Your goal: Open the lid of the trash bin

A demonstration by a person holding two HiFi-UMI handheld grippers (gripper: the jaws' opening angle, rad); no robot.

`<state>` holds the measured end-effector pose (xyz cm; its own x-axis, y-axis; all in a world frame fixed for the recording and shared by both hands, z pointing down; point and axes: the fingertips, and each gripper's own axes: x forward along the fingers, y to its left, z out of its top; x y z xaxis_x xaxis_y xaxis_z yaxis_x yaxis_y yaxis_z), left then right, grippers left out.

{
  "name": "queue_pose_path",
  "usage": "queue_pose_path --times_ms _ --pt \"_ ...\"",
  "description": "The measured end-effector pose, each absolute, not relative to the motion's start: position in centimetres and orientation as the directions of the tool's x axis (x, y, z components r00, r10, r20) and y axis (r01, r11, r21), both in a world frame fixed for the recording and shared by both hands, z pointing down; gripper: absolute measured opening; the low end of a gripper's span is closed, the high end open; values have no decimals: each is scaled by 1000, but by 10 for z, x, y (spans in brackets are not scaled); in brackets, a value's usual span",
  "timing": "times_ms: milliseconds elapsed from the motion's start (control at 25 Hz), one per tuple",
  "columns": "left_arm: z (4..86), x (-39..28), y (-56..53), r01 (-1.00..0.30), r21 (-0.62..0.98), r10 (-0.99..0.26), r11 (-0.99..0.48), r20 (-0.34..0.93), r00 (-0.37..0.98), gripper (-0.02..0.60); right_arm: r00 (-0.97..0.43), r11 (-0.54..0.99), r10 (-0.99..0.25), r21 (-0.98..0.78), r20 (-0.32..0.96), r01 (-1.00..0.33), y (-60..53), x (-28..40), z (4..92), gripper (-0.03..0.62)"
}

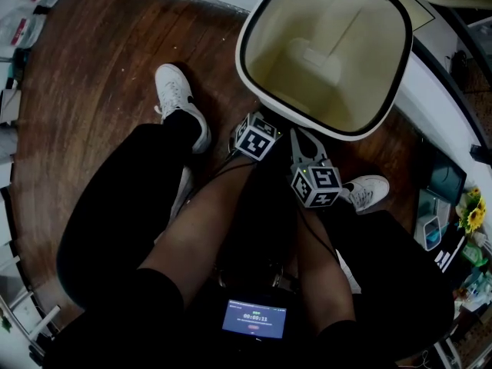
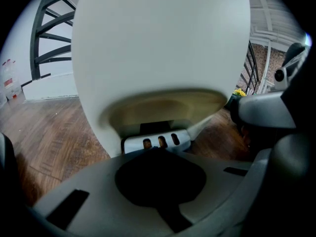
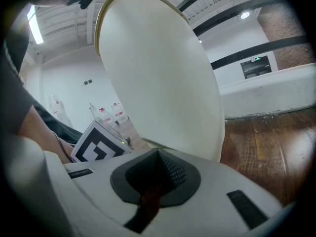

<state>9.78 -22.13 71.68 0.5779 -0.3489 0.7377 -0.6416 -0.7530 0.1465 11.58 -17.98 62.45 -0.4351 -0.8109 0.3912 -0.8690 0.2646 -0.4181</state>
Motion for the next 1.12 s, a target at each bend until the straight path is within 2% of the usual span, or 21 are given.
queue_pose_path --times_ms 1120 --pt "708 99 -220 -639 187 -395 -746 648 651 21 -446 275 -810 -425 380 -862 -179 118 617 0"
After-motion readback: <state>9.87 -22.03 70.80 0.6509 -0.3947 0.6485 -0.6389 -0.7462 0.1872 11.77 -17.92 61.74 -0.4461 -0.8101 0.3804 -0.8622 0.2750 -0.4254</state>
